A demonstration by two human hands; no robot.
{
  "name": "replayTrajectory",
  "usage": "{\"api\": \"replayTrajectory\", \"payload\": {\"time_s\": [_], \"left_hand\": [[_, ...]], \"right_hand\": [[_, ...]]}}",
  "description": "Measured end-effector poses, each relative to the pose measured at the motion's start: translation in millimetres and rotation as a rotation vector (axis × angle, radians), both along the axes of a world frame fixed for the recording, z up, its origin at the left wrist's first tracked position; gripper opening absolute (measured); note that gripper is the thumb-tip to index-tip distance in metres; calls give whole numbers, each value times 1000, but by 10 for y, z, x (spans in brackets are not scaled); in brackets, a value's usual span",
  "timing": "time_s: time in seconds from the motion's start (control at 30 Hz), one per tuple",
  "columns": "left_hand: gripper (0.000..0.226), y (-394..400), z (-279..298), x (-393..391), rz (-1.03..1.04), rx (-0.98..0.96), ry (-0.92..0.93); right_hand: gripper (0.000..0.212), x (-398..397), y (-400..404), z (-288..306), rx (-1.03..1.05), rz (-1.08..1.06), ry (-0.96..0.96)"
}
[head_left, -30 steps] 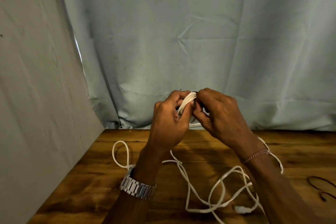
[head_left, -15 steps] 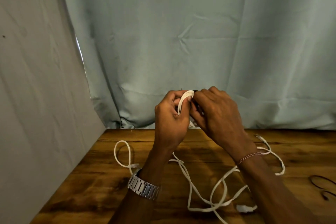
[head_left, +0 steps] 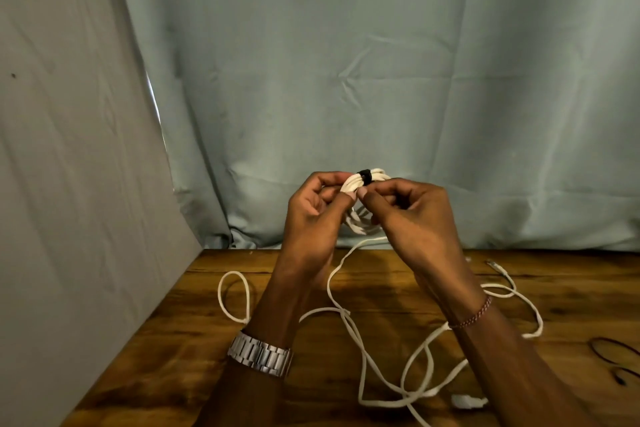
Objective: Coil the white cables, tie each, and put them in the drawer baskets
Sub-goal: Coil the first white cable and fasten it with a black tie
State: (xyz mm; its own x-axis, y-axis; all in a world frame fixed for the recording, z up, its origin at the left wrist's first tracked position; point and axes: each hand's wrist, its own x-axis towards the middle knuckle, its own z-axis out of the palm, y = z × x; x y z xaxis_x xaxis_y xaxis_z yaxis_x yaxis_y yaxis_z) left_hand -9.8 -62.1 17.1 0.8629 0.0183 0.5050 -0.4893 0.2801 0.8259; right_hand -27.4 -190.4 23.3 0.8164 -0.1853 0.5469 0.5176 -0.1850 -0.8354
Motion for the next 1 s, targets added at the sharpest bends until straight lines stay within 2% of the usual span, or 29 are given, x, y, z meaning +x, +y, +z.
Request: {"api": "replayTrajectory", "payload": {"time_s": [0.13, 0.27, 0.43, 0.73, 1.0], "left_hand": [[20, 52, 11, -5, 27, 45, 38], [19, 151, 22, -1, 72, 219, 0], [12, 279, 42, -6, 107, 393, 27], [14, 191, -4, 42, 164, 310, -34], [17, 97, -47, 35, 256, 359, -146]], "right_hand": [[7, 7, -12, -13, -79, 14, -7], [9, 14, -67, 5, -222, 32, 1], [7, 41, -26, -31, -351, -99, -14], [7, 27, 150, -121, 88, -15, 31], [6, 9, 176, -75, 352, 87, 114]]}}
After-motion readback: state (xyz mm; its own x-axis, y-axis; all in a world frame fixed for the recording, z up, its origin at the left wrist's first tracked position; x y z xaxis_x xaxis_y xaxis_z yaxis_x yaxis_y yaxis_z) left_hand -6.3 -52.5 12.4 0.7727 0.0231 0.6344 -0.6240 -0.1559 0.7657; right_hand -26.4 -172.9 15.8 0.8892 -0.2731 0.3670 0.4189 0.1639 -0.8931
